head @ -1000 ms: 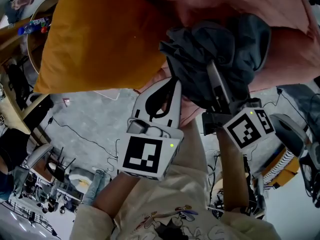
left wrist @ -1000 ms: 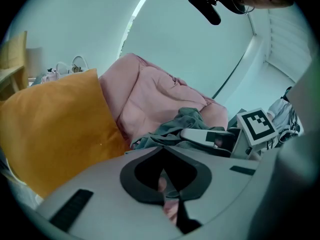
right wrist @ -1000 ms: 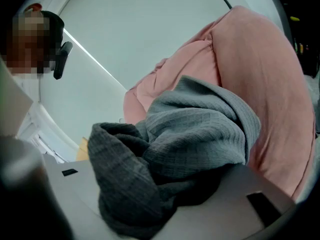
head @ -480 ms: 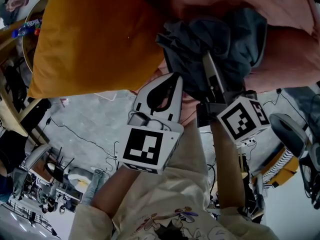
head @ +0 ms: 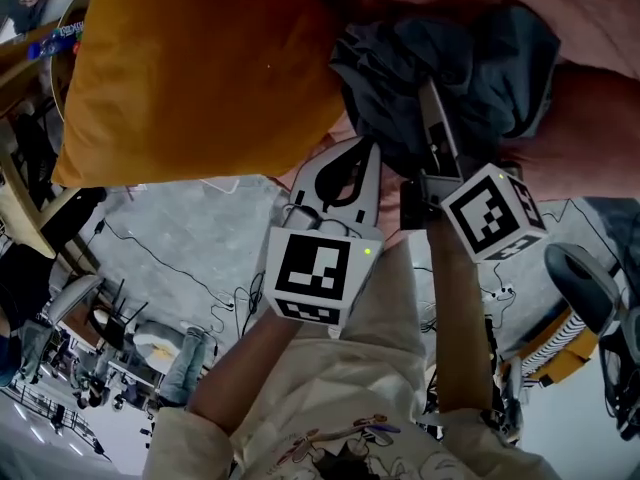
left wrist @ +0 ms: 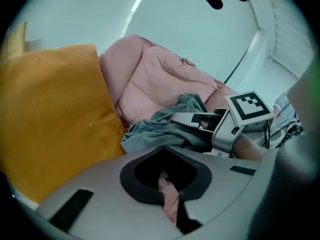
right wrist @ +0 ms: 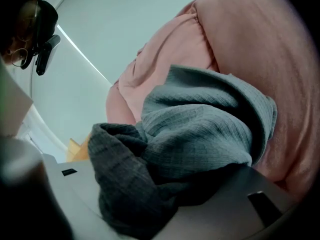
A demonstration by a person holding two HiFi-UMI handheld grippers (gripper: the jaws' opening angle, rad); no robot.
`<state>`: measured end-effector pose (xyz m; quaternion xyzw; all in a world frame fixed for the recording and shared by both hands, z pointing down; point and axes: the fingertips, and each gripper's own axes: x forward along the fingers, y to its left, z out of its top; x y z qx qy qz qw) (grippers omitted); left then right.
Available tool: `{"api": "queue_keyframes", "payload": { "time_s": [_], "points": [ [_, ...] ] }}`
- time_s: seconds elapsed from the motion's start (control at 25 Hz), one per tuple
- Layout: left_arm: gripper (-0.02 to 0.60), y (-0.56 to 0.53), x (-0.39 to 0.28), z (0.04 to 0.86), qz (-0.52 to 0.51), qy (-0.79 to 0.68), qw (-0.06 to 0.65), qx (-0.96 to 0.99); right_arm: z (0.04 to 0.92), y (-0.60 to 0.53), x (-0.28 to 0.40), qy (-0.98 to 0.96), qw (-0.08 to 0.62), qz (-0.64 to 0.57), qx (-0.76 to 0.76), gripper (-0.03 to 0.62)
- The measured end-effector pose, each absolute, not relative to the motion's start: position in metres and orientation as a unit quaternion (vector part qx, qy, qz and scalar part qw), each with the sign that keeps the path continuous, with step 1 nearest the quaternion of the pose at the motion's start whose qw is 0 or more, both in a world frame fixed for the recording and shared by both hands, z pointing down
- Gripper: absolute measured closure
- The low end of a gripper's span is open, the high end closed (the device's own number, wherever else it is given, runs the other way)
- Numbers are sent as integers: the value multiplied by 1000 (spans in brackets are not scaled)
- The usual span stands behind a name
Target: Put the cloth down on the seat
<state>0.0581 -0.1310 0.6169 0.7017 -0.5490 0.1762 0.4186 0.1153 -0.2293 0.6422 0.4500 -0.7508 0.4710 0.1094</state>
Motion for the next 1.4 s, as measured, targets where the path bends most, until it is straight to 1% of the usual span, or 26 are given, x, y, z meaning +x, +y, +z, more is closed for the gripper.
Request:
{"api": "queue_keyframes", "payload": {
  "time_s": [0.56, 0.72, 1.0, 1.28, 1.32, 1.4],
  "points": [
    [578, -134, 53, 646, 180, -556, 413, 698, 700, -229, 114, -739, 112, 474, 465, 344],
    [577, -137, 44, 662, 181, -561, 416, 692, 729, -227, 107, -725, 113, 495, 467, 335],
    [578, -134, 46, 673, 188, -560, 414, 693, 747, -225, 113, -730, 136, 477, 470, 332],
    [578, -126, 53, 671, 185, -556, 418, 694, 778, -213, 117, -700, 156, 513, 472, 333],
    [578, -125, 53, 669, 185, -555, 418, 695, 777, -212, 117, -701, 159, 511, 472, 331],
    [578, -124, 51, 666, 183, -554, 416, 697, 774, -211, 116, -699, 159, 514, 471, 296]
  ]
}}
